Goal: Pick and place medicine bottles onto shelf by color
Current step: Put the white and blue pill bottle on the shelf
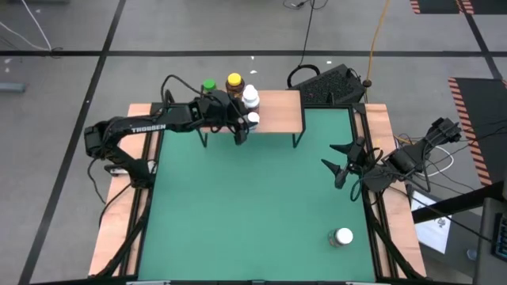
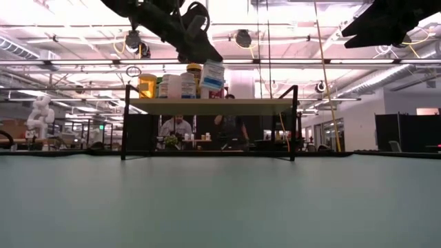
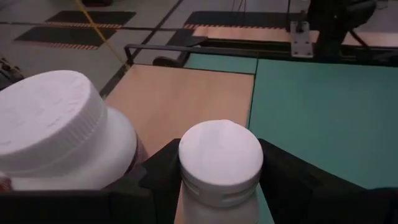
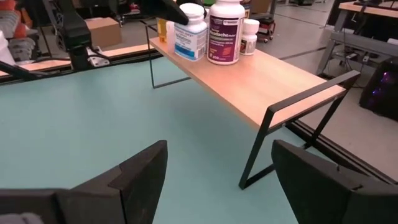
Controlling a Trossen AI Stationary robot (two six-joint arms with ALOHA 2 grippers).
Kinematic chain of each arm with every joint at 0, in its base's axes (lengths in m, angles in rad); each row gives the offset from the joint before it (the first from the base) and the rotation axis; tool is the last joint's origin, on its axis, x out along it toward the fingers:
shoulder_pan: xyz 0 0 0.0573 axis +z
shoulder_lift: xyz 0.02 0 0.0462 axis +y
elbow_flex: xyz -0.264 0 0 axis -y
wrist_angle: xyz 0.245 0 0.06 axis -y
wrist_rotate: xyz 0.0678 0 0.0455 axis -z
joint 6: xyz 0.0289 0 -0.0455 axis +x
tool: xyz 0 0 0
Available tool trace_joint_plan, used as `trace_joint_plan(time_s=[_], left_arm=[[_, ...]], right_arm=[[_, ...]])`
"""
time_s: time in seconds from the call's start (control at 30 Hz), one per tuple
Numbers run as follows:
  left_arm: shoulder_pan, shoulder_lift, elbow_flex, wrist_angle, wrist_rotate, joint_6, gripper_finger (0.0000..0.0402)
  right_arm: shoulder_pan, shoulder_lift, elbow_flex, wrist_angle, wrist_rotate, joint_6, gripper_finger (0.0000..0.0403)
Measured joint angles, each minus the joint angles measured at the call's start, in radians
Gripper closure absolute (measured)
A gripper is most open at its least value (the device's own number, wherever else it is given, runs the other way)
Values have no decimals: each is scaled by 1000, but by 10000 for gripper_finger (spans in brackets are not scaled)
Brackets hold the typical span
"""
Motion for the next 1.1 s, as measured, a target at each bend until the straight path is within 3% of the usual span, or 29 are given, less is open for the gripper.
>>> trace_joint_plan(time_s=[0.7, 1.1], left_arm=[[10, 63, -7, 29, 1, 117, 211], [31, 68, -11, 12, -3, 124, 153]], right_arm=[[0, 1, 0, 0, -4, 6, 122], [0, 0, -18, 10, -5, 7, 122]])
